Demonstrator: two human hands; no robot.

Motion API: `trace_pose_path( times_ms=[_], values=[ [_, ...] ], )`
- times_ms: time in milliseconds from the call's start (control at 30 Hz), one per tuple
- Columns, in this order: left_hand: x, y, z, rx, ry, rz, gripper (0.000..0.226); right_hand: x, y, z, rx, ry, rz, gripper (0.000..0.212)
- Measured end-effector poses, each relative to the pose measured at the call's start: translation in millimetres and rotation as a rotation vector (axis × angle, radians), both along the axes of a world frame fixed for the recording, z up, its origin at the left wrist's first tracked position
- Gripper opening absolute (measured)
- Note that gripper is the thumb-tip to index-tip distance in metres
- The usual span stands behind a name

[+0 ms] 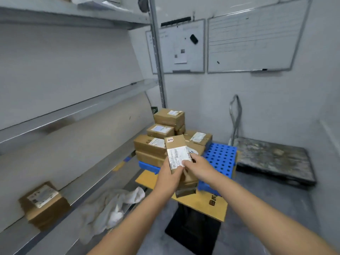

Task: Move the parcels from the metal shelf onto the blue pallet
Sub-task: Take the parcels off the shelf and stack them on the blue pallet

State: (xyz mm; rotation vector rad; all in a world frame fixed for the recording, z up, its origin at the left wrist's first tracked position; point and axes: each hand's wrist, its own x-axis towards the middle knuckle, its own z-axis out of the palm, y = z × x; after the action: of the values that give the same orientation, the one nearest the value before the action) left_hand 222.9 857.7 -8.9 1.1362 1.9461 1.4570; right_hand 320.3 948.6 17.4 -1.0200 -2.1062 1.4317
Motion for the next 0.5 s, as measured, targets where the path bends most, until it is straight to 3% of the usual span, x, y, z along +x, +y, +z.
trace_pose_path(
  times_ms=[300, 500],
  values=[
    [74.1, 114.5, -10.4, -0.024, 0.012, -0.239, 0.048, 91.9, 90.4, -10.5, 0.008, -0.065, -0.27, 0.034],
    [88.5, 198.3, -23.2, -0.004, -0.047, -0.33, 0.048, 109.5, 169.0, -21.6, -0.009, -0.084, -0.318, 0.035]
  ],
)
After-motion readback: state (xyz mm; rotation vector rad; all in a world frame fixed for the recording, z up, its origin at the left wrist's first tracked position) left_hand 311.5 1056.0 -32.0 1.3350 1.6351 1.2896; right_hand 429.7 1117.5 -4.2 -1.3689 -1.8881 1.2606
